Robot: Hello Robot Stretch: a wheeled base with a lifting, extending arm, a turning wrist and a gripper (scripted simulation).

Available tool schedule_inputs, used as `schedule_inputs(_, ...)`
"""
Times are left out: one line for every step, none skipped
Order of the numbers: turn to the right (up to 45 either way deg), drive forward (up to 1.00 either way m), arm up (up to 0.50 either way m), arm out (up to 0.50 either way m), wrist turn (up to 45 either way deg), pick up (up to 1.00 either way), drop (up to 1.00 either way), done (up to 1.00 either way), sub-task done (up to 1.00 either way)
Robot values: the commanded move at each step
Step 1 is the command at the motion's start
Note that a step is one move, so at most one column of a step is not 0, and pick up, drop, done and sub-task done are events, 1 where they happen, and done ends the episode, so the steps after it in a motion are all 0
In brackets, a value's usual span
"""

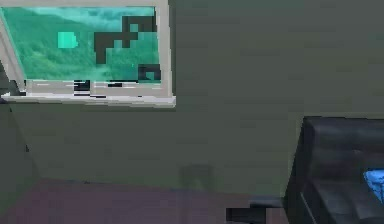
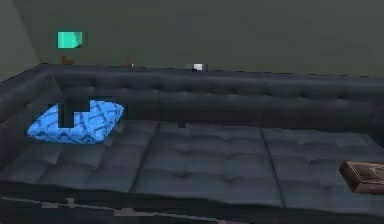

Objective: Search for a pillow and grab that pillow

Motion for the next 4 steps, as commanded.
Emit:
schedule_inputs(0.0, 0.3, 0.0, 0.0, 0.0, 0.0, 0.0, 0.0, 0.0)
schedule_inputs(-18.0, 0.0, 0.0, 0.0, 0.0, 0.0, 0.0, 0.0, 0.0)
schedule_inputs(45.0, 0.0, 0.0, 0.0, 0.0, 0.0, 0.0, 0.0, 0.0)
schedule_inputs(36.0, 0.0, 0.0, 0.0, 0.0, 0.0, 0.0, 0.0, 0.0)
